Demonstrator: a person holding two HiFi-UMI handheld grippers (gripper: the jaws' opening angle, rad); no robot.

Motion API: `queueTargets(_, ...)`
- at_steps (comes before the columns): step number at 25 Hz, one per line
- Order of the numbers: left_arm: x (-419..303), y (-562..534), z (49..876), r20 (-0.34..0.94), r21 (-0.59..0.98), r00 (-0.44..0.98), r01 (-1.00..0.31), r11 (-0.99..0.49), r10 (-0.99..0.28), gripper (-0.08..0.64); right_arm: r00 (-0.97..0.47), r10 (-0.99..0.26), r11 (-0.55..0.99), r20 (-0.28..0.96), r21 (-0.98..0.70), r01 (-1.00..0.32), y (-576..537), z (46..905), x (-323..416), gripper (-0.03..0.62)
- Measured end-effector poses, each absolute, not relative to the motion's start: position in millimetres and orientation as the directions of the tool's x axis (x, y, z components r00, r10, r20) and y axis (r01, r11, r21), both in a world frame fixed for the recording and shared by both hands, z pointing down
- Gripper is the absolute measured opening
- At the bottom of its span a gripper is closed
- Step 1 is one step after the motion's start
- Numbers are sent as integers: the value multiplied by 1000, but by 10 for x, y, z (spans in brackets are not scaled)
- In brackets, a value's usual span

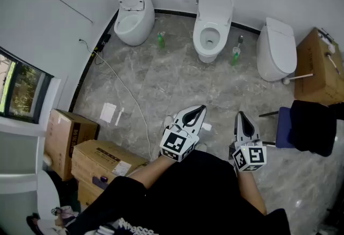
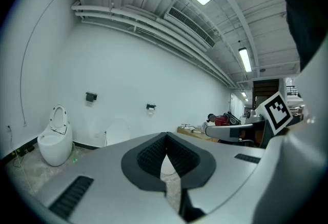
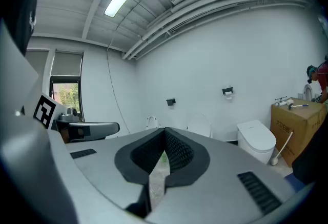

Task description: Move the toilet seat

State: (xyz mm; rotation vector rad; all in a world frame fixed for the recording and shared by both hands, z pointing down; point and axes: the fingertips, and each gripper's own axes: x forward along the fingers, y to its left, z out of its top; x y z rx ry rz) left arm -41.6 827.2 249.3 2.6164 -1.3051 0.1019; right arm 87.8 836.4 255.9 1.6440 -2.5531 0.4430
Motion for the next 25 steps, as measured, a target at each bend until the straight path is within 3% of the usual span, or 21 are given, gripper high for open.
queueTargets(17, -693, 8243, 2523, 154, 141, 524, -851, -506, -838, 9, -420, -887, 378, 191, -222, -899, 8394, 2718, 985, 32)
queueTargets(25, -917, 7742, 2657, 149, 143, 536, -843, -518, -831, 9, -434, -874, 389, 219, -221, -894, 8023, 2906, 808, 32)
